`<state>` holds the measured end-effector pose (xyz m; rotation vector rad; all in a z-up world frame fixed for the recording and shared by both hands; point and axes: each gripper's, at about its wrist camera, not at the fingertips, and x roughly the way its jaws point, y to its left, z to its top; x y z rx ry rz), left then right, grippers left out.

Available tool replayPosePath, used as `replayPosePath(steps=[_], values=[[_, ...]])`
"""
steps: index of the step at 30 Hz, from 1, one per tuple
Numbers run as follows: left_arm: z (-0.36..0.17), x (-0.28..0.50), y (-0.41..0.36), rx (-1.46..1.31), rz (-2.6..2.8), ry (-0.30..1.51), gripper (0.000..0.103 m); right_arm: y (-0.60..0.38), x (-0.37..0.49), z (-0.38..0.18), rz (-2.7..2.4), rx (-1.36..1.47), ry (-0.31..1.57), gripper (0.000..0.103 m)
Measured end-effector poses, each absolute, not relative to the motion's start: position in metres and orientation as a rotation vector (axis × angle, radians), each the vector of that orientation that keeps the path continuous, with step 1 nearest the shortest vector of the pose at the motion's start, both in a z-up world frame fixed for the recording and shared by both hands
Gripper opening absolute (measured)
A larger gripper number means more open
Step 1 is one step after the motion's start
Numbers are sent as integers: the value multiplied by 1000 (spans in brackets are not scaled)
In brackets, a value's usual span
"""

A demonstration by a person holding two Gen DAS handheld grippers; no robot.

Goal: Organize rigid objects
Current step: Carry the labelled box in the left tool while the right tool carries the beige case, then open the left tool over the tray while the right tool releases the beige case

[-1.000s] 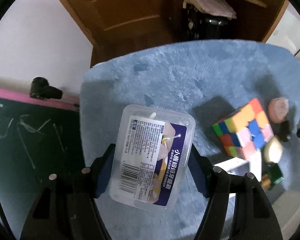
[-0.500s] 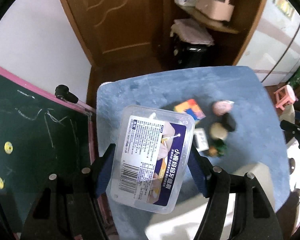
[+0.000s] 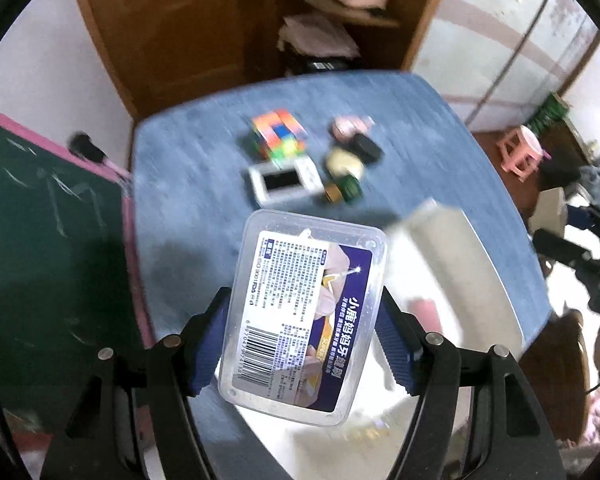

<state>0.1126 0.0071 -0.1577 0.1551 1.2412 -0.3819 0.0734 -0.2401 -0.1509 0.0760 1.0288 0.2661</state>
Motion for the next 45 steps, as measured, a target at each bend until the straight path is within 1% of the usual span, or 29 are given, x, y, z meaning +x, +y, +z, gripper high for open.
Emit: replayPosePath(steps=[7, 16, 27, 32, 39, 43, 45], values=[[-195, 64, -10, 231, -493, 1329, 72, -210, 28, -198, 256, 43, 1144, 63], [-243, 22, -27, 315, -612, 1452, 72, -200, 11, -251, 248, 103, 1278, 63], [-283, 21, -41, 358, -673, 1568, 71, -198, 10, -281, 257, 90, 1363, 64], [-288, 34, -42, 363, -620, 1549, 70, -197, 11, -288, 245, 71, 1371, 64], [-298, 58, -22, 317, -479, 1551, 70, -196, 13, -296, 229, 13, 1386, 64], [-300, 61, -16, 276, -454, 1584, 71, -193, 12, -301, 245, -16, 1401, 64], [-300, 61, -12, 261, -442, 1601, 72, -194, 10, -300, 253, -27, 1397, 67]])
